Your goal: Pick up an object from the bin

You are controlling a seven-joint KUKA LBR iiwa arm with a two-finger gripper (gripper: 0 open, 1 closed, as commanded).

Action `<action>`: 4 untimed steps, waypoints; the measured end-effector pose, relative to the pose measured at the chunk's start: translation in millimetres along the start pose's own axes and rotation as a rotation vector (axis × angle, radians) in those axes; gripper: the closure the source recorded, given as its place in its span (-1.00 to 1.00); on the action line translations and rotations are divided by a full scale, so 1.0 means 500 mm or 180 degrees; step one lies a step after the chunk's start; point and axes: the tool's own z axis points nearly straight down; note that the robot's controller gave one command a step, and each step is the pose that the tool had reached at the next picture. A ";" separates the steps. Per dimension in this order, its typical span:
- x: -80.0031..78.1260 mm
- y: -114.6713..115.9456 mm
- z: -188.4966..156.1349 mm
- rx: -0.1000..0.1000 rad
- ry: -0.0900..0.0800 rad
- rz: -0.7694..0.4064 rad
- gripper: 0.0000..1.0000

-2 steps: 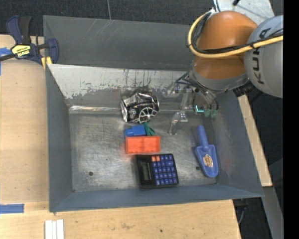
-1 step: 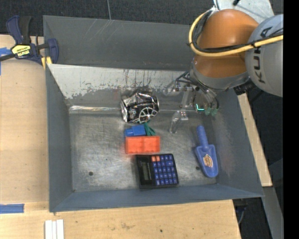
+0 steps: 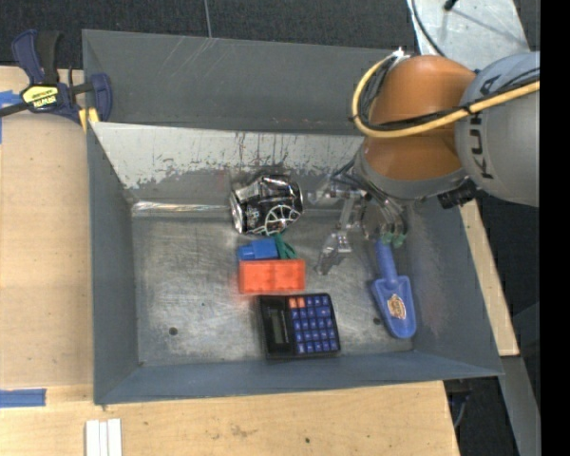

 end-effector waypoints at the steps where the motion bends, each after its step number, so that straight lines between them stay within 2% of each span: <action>1: 0.051 -0.067 0.078 -0.0002 0.0039 -0.0006 -1.00; 2: 0.056 -0.027 0.134 0.0015 0.0027 0.0127 -1.00; 3: 0.068 0.024 0.157 -0.0015 0.0033 0.0012 -1.00; 4: 0.140 0.026 0.174 0.0009 -0.0084 0.0314 1.00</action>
Offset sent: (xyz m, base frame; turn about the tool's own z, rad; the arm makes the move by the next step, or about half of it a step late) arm -0.0269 0.0535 -0.0978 0.0669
